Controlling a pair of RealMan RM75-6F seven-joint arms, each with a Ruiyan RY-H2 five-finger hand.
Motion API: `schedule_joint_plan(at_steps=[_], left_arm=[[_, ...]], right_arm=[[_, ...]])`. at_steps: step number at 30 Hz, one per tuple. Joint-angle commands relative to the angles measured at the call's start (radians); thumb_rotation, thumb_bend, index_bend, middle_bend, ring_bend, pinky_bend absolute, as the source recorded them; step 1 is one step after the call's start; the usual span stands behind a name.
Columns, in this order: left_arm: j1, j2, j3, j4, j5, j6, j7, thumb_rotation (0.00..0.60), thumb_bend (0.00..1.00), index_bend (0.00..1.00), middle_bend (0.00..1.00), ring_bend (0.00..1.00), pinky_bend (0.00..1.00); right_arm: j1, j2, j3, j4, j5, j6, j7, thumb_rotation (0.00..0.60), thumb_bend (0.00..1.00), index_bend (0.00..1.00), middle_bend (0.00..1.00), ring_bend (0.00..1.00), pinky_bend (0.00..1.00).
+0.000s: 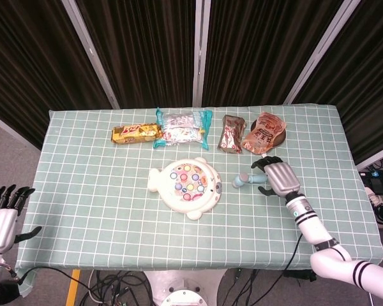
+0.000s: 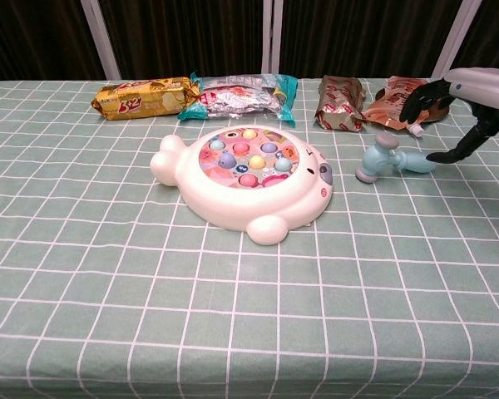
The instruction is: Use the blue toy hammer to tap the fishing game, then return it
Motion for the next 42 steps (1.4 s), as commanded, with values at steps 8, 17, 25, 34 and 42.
schedule_joint_plan(at_steps=[8,17,25,34,42], left_arm=[[-0.003,0.001,0.003,0.005,-0.003,-0.012,-0.006,0.6,0.0,0.16,0.14,0.05,0.03],[-0.001,0.005,0.004,0.005,-0.006,-0.013,-0.006,0.6,0.0,0.16,0.14,0.05,0.03],[0.002,0.007,0.003,0.004,-0.001,-0.002,-0.005,0.6,0.0,0.16,0.14,0.05,0.03],[0.006,0.016,0.003,-0.006,0.001,0.005,0.002,0.6,0.0,0.16,0.14,0.05,0.03],[0.01,0.022,0.005,-0.013,-0.003,0.003,0.002,0.6,0.0,0.16,0.14,0.05,0.03]], right_arm=[[0.057,-0.106,-0.013,0.147,-0.005,-0.046,0.114,0.6,0.18,0.4,0.35,0.25,0.26],[0.075,-0.174,-0.032,0.267,-0.048,-0.04,0.243,0.6,0.19,0.45,0.4,0.3,0.31],[0.084,-0.217,-0.057,0.359,-0.096,-0.024,0.341,0.6,0.21,0.49,0.43,0.33,0.36],[0.09,-0.226,-0.069,0.392,-0.113,-0.011,0.385,0.6,0.25,0.49,0.43,0.33,0.38],[0.092,-0.229,-0.081,0.402,-0.123,-0.009,0.404,0.6,0.34,0.49,0.43,0.33,0.39]])
